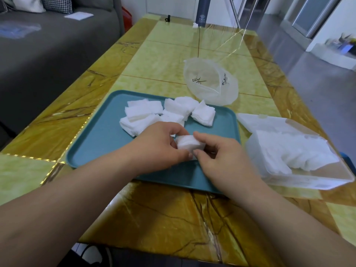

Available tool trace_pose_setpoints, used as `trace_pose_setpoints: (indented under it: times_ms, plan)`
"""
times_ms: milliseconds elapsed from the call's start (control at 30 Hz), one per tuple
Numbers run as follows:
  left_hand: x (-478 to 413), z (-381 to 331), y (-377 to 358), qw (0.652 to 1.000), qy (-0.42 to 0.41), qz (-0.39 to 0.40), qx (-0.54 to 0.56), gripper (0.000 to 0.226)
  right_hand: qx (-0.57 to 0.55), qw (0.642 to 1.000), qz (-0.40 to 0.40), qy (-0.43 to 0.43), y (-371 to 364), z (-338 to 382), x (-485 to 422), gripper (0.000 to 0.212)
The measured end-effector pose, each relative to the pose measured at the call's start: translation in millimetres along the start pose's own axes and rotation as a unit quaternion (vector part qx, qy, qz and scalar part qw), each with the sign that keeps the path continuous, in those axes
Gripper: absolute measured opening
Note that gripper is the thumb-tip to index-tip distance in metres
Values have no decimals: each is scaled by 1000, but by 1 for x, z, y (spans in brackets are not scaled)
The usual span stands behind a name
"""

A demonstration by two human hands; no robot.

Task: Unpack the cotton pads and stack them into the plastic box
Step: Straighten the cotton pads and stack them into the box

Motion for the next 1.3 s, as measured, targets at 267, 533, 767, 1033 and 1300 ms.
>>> trace_pose_setpoints:
  times_ms: [267, 533, 767, 1033, 1300]
  plan:
    - [1, -5, 6, 992, -45, -32, -114, 10, 62, 997, -17, 35, 3, 6, -2, 42]
    - [9, -4, 38, 980, -61, -120, -144, 24, 42, 998, -27, 33, -3, 21, -12, 21]
    - [-6, 30, 71, 946, 18, -146, -289, 57, -17, 998, -38, -51, -8, 16, -15, 12]
    - [6, 20, 40, 968, -14, -44, -246, 36, -52, 994, -63, -69, -1, 13, -18, 15]
    - [10, 14, 49, 963, 9, -73, -258, 47, -64, 990, -112, -53, 10, 11, -19, 19]
Point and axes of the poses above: each hand's wrist, its own x-axis away from the middle knuckle, its own y-axis out of the back of the hand, z = x × y, the point moved 6 cm from there along -x, towards the middle knuckle, and after that the axes turned 8 degrees about -z, right-handed, at the moved point
